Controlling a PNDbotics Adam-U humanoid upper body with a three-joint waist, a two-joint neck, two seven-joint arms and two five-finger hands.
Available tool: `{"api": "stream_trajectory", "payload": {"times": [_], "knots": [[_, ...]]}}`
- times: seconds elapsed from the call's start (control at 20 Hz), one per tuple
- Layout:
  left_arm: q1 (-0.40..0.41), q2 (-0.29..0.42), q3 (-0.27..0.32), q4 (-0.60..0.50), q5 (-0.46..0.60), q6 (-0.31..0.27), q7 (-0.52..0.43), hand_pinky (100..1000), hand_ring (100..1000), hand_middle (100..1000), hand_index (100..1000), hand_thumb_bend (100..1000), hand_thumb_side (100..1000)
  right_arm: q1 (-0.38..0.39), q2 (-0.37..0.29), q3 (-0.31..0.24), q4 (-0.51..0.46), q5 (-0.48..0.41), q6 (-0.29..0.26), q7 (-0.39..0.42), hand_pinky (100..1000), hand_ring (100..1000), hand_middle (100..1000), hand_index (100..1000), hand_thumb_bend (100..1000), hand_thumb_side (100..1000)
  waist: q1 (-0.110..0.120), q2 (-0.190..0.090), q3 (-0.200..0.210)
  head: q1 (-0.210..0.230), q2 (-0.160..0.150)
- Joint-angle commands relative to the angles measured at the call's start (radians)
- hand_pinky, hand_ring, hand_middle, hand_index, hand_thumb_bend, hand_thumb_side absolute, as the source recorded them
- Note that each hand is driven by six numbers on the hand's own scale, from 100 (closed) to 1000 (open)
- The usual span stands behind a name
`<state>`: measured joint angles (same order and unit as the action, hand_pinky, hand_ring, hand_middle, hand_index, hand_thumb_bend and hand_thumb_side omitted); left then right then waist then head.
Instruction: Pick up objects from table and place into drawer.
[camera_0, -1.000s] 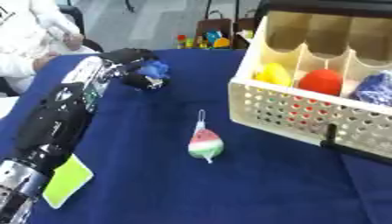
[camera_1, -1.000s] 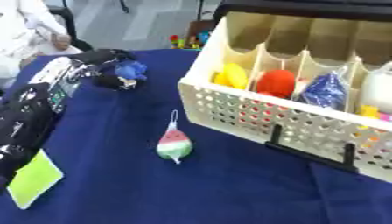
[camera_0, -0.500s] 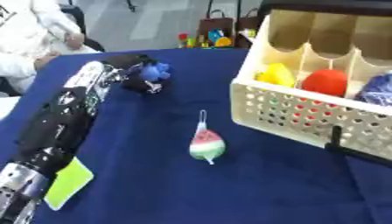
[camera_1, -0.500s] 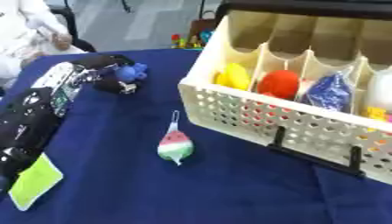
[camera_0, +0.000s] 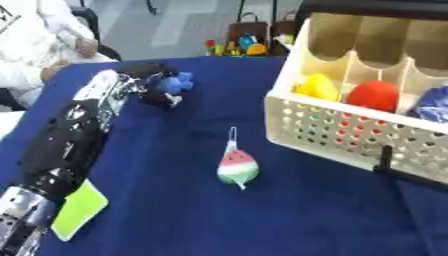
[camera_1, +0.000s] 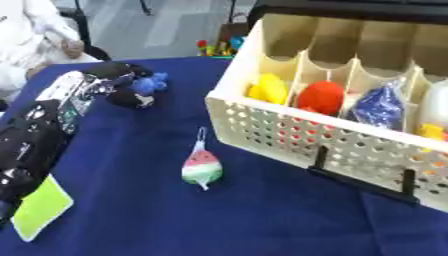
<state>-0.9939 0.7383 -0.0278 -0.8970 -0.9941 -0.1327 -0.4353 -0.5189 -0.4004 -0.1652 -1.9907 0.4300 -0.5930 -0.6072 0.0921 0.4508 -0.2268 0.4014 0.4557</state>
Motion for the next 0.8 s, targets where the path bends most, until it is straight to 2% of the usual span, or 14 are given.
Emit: {"api": "stream_trajectory", "payload": {"times": [0.05, 0.1, 0.25, 0.5, 0.55, 0.8], "knots": [[-0.017, 0.026, 0.011, -0.013, 0.005, 0.010, 0.027, 635, 830, 787, 925, 165, 627, -0.009, -0.013, -0.001, -0.009, 0.005, -0.015, -0.022, 565, 550, 509, 719, 100, 624, -0.002, -0.018, 0.000, 0.004, -0.012], [-0.017, 0.027, 0.009, -0.012, 0.001, 0.014, 0.034, 632, 828, 787, 924, 161, 616, -0.010, -0.013, -0.001, -0.009, 0.006, -0.015, -0.023, 565, 550, 510, 719, 100, 623, -0.001, -0.017, -0.001, 0.004, -0.013], [-0.015, 0.025, 0.007, -0.008, -0.017, 0.025, 0.045, 589, 800, 757, 895, 162, 509, -0.011, -0.013, -0.002, -0.009, 0.007, -0.016, -0.026, 565, 551, 512, 719, 100, 622, 0.000, -0.014, -0.004, 0.005, -0.015], [-0.014, 0.021, 0.006, -0.006, -0.042, 0.029, 0.046, 578, 789, 743, 884, 164, 495, -0.011, -0.013, -0.002, -0.009, 0.009, -0.017, -0.030, 565, 551, 512, 719, 100, 622, 0.001, -0.013, -0.006, 0.005, -0.017], [-0.016, 0.020, 0.007, -0.006, -0.043, 0.031, 0.049, 517, 737, 671, 839, 129, 472, -0.011, -0.012, -0.002, -0.009, 0.008, -0.016, -0.031, 566, 551, 515, 719, 100, 623, 0.001, -0.013, -0.006, 0.005, -0.016], [-0.024, 0.011, 0.006, -0.004, -0.039, 0.044, 0.080, 465, 664, 589, 775, 106, 451, -0.010, -0.010, -0.003, -0.009, 0.009, -0.014, -0.035, 566, 551, 515, 719, 100, 623, 0.001, -0.014, -0.007, 0.005, -0.015]]}}
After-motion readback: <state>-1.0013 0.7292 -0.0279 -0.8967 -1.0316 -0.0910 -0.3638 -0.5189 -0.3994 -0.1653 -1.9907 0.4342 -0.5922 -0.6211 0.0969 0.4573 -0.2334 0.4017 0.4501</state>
